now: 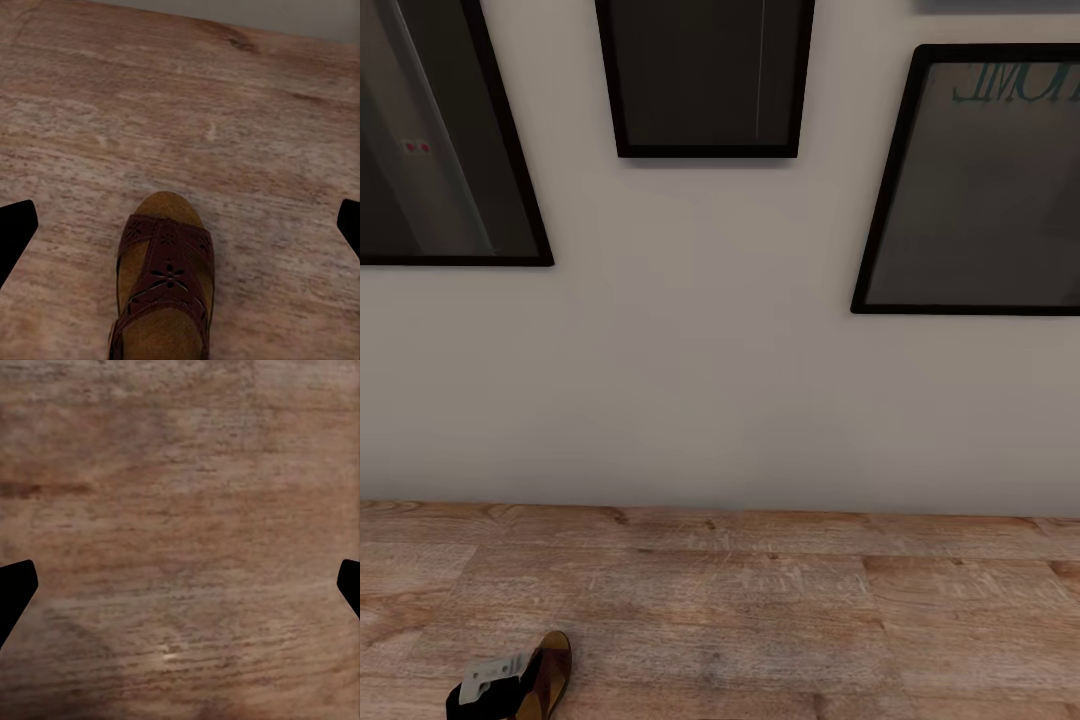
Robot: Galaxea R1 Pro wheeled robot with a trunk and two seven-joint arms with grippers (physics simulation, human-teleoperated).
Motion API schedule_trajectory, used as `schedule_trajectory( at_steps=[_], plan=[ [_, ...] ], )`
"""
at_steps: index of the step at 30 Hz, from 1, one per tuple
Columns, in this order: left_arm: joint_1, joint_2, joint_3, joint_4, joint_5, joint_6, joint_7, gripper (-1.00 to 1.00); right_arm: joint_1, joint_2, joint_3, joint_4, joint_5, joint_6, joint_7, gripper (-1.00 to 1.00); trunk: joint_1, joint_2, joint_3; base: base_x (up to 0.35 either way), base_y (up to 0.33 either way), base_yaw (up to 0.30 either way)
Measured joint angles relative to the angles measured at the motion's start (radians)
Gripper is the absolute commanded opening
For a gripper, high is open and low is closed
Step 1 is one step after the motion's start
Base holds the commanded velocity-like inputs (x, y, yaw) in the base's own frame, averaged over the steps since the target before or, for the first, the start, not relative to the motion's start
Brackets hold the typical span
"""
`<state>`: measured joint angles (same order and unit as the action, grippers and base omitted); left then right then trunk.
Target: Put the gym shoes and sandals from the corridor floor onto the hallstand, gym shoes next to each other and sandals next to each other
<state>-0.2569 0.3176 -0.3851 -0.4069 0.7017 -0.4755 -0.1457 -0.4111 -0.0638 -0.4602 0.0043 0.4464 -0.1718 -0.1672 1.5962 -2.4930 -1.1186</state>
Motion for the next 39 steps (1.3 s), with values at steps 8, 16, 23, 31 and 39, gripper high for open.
schedule_trajectory(
  at_steps=[8,16,23,31,39],
  plan=[
    [0.000,0.000,0.000,0.001,0.000,0.000,0.000,1.00,-0.001,-0.001,0.000,-0.025,0.000,-0.001,-0.003,1.00,0.000,0.000,0.000,0.000,0.000,0.000],
    [0.001,0.000,-0.001,0.002,-0.001,0.000,0.000,1.00,-0.006,0.000,-0.001,-0.183,-0.003,0.000,-0.020,1.00,0.005,-0.007,-0.011,0.000,0.000,0.000],
    [0.000,0.000,-0.001,0.002,-0.001,0.001,0.000,1.00,-0.010,0.002,-0.001,-0.237,-0.004,0.001,-0.024,1.00,0.008,-0.009,-0.038,0.000,0.000,0.000],
    [0.000,-0.001,-0.003,0.002,-0.001,0.001,0.000,1.00,-0.012,0.003,0.000,-0.254,-0.004,0.001,-0.026,1.00,0.012,-0.011,-0.069,0.000,0.000,0.000],
    [0.000,-0.002,-0.007,0.002,-0.001,0.001,0.000,1.00,-0.012,0.004,0.000,-0.259,-0.004,0.002,-0.025,1.00,0.015,-0.013,-0.096,0.000,0.000,0.000]
  ],
)
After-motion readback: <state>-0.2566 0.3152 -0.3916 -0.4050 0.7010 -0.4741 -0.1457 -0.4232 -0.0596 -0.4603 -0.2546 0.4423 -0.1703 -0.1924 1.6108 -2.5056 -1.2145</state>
